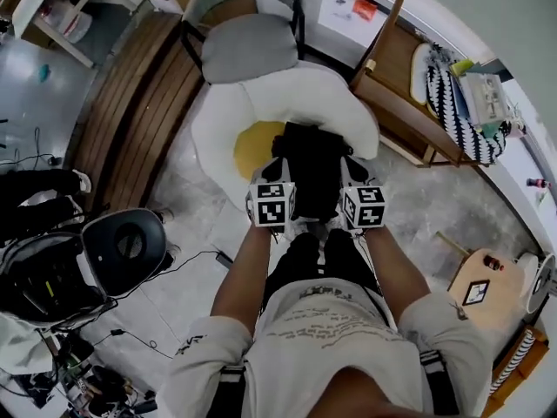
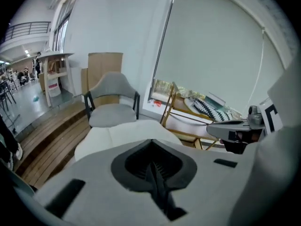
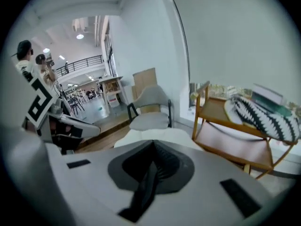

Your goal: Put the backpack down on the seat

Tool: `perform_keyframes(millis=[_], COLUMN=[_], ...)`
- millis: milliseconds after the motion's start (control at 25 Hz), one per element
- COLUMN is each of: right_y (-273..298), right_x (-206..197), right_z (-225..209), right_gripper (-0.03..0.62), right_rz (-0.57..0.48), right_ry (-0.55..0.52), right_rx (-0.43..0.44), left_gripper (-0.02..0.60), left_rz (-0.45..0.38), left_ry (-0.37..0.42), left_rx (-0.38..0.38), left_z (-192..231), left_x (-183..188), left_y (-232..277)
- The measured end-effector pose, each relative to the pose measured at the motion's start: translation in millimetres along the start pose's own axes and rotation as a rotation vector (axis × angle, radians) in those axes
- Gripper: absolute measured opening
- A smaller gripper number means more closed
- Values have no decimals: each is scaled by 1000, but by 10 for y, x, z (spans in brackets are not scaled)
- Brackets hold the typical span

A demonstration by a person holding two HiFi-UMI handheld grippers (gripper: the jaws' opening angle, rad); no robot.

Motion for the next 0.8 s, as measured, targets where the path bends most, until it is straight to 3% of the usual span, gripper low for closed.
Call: perform_keyframes(millis=[280,480,800], right_y=[-695,-1061,-1301], right_x=[828,1276,1702], right_z=[244,399,482], right_gripper=[26,26,26], right_rz=[-199,-305,-417], right_ry=[-14,-29,-60], right_rx=[0,33,37], left_gripper=[21,21,21], left_rz=[-188,-275,-403], left_ry=[89,91,133], left_rx=[14,31,35], left_z=[-208,-332,-540], left_x=[788,1143,1543], left_y=[-779,-1274,-1609])
Point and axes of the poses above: the fingertips, and each gripper's own axes: y forward along the fingers, z to its left, x out of its top, the point moved 5 cm from there along -y, backward along the fingers, and after that the axes turned 6 degrees about z, right-handed, at the moved point
